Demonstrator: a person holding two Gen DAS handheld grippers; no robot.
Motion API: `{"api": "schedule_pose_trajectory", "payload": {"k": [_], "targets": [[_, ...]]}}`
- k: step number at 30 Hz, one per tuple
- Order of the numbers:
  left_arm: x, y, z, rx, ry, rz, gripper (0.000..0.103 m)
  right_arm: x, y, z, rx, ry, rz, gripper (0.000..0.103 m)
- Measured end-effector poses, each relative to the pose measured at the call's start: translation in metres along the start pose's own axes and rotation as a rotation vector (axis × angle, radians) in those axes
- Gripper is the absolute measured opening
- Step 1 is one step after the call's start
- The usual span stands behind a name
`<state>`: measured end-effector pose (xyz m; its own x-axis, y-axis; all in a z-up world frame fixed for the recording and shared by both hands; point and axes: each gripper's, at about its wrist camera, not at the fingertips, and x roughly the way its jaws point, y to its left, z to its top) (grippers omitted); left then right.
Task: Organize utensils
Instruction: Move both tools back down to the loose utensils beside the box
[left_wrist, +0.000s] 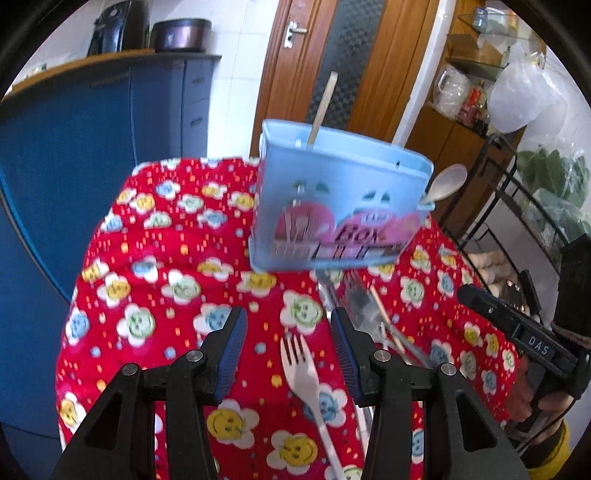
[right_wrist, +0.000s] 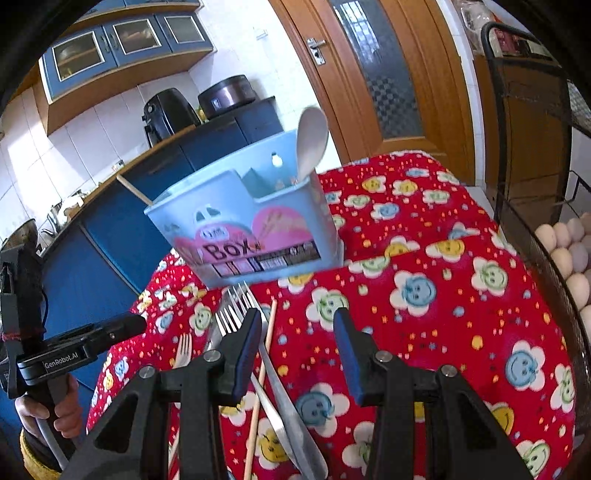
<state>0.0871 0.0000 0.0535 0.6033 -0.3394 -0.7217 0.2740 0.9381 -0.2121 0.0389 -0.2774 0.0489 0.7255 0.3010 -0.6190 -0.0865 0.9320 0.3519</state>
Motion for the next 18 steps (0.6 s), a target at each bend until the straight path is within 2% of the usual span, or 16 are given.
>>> {"api": "schedule_pose_trajectory", "payload": {"k": [8, 15, 18], "targets": [[0.015, -0.001, -0.027, -0.007, 0.122, -0.011, 0.048, 0.003, -0.003, -0.012, -0.001, 0.036, -0.014, 0.044], [0.027, -0.011, -0.044, 0.021, 0.206, -0.024, 0.048, 0.005, -0.005, -0.018, 0.006, 0.052, -0.02, 0.044], [0.032, -0.015, -0.051, 0.044, 0.221, -0.005, 0.048, 0.005, -0.007, -0.019, 0.009, 0.055, -0.021, 0.044]]}}
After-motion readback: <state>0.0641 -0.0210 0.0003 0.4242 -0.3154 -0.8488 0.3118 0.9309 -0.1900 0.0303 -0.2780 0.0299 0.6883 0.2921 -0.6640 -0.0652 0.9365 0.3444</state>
